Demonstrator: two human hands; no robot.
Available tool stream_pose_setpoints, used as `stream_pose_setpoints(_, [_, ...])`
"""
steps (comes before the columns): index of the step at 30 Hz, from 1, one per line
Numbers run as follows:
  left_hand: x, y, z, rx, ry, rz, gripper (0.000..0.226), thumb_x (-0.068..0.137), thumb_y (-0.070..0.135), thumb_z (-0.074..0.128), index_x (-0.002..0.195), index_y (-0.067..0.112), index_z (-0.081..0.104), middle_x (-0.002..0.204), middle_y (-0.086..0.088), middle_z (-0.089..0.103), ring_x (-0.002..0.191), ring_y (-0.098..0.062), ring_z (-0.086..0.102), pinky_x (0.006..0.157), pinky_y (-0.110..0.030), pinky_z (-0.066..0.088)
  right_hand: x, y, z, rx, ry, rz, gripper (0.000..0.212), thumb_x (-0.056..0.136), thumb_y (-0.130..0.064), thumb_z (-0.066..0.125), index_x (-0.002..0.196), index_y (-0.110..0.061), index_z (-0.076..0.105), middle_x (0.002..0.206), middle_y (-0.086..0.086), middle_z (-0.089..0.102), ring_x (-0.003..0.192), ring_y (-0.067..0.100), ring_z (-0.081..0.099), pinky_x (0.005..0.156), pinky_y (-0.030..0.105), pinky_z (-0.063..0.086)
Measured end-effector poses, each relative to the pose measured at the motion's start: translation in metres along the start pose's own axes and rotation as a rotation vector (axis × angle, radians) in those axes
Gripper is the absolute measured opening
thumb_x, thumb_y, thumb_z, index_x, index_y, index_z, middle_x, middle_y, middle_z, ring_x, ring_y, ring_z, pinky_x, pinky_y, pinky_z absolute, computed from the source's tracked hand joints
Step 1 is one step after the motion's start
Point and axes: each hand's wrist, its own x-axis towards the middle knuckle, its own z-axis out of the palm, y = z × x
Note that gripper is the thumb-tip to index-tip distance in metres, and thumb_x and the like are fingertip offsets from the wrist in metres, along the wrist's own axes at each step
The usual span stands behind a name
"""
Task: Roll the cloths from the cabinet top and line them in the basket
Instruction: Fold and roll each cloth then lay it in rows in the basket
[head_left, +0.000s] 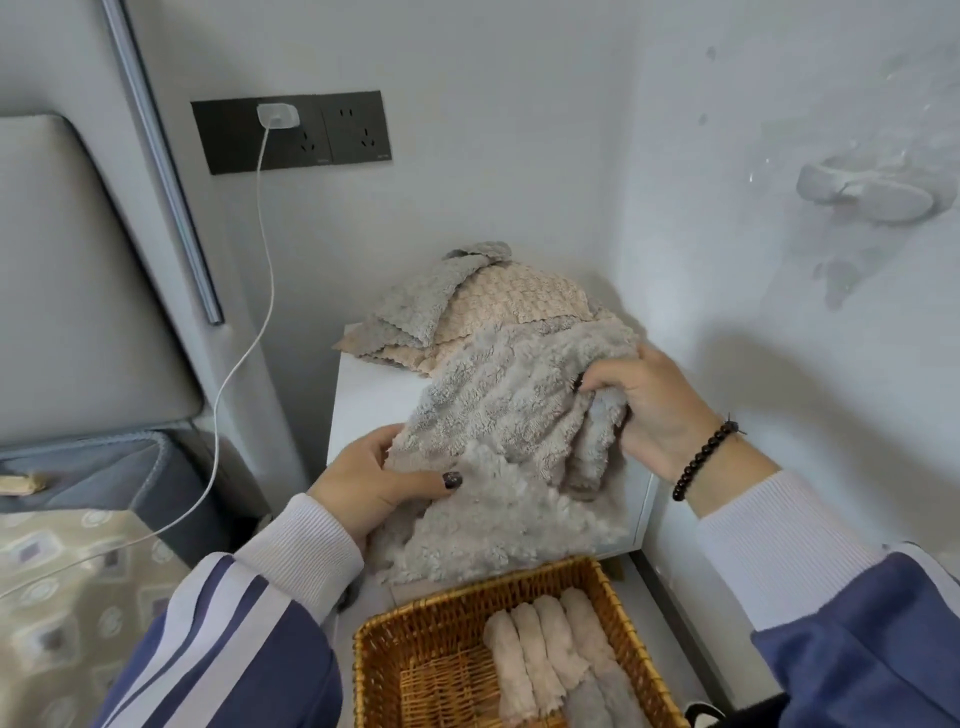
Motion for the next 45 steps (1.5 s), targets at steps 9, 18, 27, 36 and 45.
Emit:
stream_pose_setpoints(9, [0.0, -0.001, -0.03, 0.16, 0.154, -0.102, 0.015, 0.075, -0.007, 0.072, 0.086, 0.003, 0.072, 0.094, -0.026, 0.071, 0.077, -0.032, 0.069, 0.07, -0.036, 0.058, -0.001, 0.013, 0.002, -0.708, -0.019, -0.001, 0.048, 0.073, -0.043, 0.071, 0.091, -0.001, 0.056, 0.073, 0.008, 0.051, 0.058, 0.017, 0.042, 0.058, 0.028, 0.033])
stream_pose_setpoints(18, [0.018, 0.014, -0.033, 0.048, 0.186, -0.203, 0.053, 0.049, 0.021, 0.085, 0.092, 0.001, 0.062, 0.085, -0.021, 0.071, 0.074, -0.032, 0.069, 0.071, -0.04, 0.059, 0.007, 0.013, 0.002, -0.769, 0.116, -0.01, 0.05, 0.091, -0.04, 0.057, 0.054, -0.018, 0.031, 0.038, -0.012, 0.015, 0.035, 0.01, 0.017, 0.04, 0.023, 0.017])
stream_pose_setpoints(27, [0.05, 0.016, -0.04, 0.306, 0.501, 0.069, 0.037, 0.064, -0.006, 0.081, 0.088, 0.018, 0.064, 0.096, -0.007, 0.063, 0.08, -0.021, 0.06, 0.07, -0.034, 0.057, 0.042, 0.023, -0.002, -1.015, 0.204, -0.014, 0.039, 0.086, -0.013, 0.058, 0.061, -0.017, 0.028, 0.059, -0.002, 0.03, 0.052, 0.014, 0.029, 0.049, 0.027, 0.021])
stream_pose_setpoints(36, [0.066, 0.016, -0.054, 0.868, 0.57, 0.037, 0.018, 0.07, 0.017, 0.082, 0.085, 0.014, 0.071, 0.074, 0.003, 0.063, 0.065, -0.009, 0.053, 0.053, -0.019, 0.038, 0.071, 0.033, -0.001, -0.893, 0.207, 0.136, 0.035, 0.09, -0.01, 0.057, 0.125, -0.009, 0.054, 0.058, 0.005, 0.058, 0.041, 0.015, 0.052, 0.045, 0.024, 0.047])
stream_pose_setpoints(45, [0.096, 0.015, -0.075, 0.969, 0.682, 0.04, 0.02, 0.081, 0.025, 0.071, 0.084, 0.008, 0.061, 0.072, -0.006, 0.065, 0.07, -0.023, 0.061, 0.054, -0.026, 0.04, 0.103, 0.05, 0.009, -0.239, 0.167, 0.267, 0.064, 0.095, -0.016, 0.057, 0.149, -0.008, 0.024, 0.089, 0.004, 0.068, 0.077, 0.014, 0.067, 0.053, 0.022, 0.054])
